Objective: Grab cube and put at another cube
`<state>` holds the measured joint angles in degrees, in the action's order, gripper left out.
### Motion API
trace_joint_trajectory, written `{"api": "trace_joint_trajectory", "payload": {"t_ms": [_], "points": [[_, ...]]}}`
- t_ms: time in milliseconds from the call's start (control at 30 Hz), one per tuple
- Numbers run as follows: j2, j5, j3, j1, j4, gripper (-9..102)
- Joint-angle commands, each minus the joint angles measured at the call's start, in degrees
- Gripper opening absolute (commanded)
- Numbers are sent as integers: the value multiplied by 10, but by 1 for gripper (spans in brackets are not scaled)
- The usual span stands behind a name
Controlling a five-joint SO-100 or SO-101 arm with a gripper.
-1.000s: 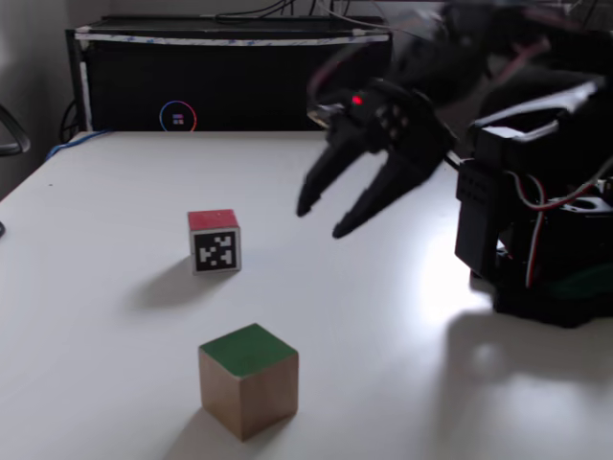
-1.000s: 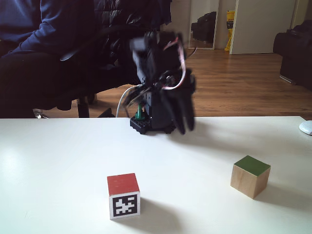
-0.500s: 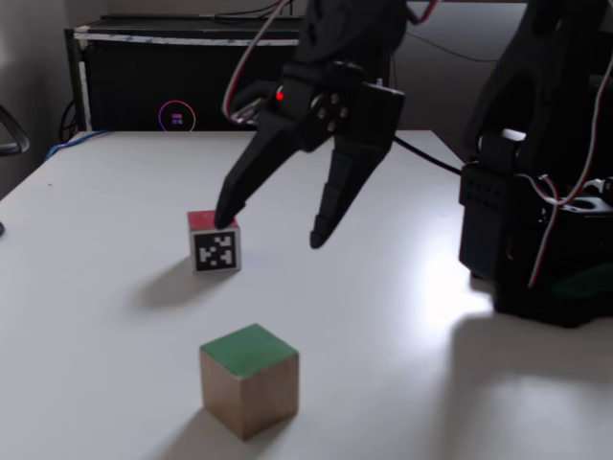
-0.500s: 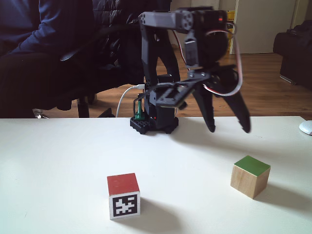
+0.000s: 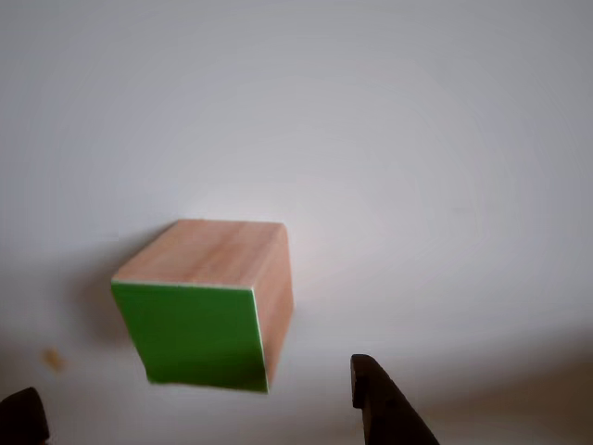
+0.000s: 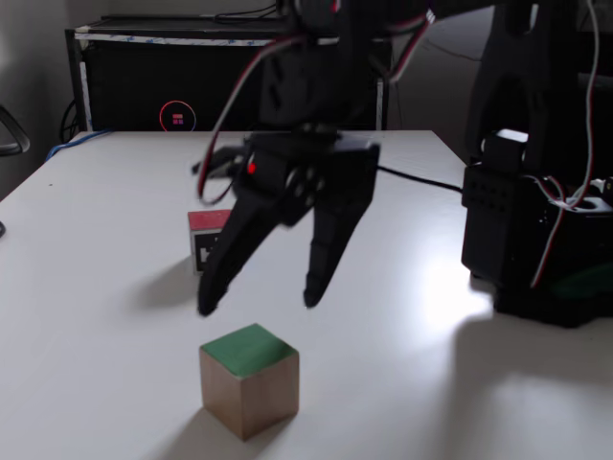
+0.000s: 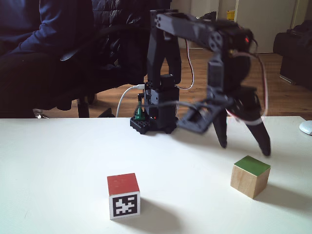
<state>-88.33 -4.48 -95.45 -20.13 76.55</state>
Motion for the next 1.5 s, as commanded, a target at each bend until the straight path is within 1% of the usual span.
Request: {"api": "trace_joint_trajectory", "payload": {"t_ms": [0,433,900,967,1133,1267,1467], "points": [[34,5,47,-4,-10,50],[163,30,142,-25,-11,50],[229,39,186,-25,-12,43],[236,42,188,-24,-16,41],[236,37,176,-23,-36,27],[220,50,166,-19,-43,18],[115,70,104,-4,-50,17]]}}
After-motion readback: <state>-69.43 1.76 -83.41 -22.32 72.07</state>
